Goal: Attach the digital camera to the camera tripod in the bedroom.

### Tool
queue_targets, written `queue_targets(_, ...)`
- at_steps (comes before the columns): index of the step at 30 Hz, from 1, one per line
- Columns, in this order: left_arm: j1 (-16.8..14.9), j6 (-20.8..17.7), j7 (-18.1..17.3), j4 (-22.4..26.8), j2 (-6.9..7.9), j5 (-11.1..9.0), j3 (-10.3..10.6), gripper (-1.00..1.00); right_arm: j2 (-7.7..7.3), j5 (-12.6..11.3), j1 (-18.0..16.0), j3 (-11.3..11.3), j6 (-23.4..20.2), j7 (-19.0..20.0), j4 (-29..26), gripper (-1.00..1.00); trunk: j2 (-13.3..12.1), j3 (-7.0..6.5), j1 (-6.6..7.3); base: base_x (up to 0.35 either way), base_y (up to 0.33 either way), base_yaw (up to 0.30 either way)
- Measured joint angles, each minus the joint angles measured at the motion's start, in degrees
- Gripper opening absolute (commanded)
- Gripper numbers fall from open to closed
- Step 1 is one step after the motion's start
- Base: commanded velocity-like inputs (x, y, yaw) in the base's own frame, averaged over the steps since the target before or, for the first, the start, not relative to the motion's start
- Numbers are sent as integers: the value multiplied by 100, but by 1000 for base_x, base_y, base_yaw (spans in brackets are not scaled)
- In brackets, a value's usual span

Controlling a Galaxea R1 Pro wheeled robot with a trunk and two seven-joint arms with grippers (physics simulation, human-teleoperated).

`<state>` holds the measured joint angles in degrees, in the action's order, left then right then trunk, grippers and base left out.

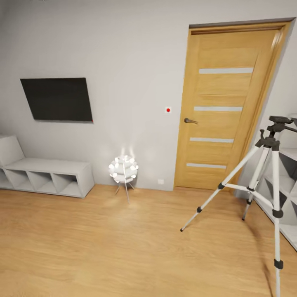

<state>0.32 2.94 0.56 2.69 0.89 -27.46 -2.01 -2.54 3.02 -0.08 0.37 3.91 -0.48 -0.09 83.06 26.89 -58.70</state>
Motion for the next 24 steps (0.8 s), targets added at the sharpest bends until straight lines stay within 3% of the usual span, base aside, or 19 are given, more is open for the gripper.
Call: queue_targets(24,0,0,0,1,9,0,0,100,9,0,0,-3,0,0,0,100,0,0,0,248,-174,278)
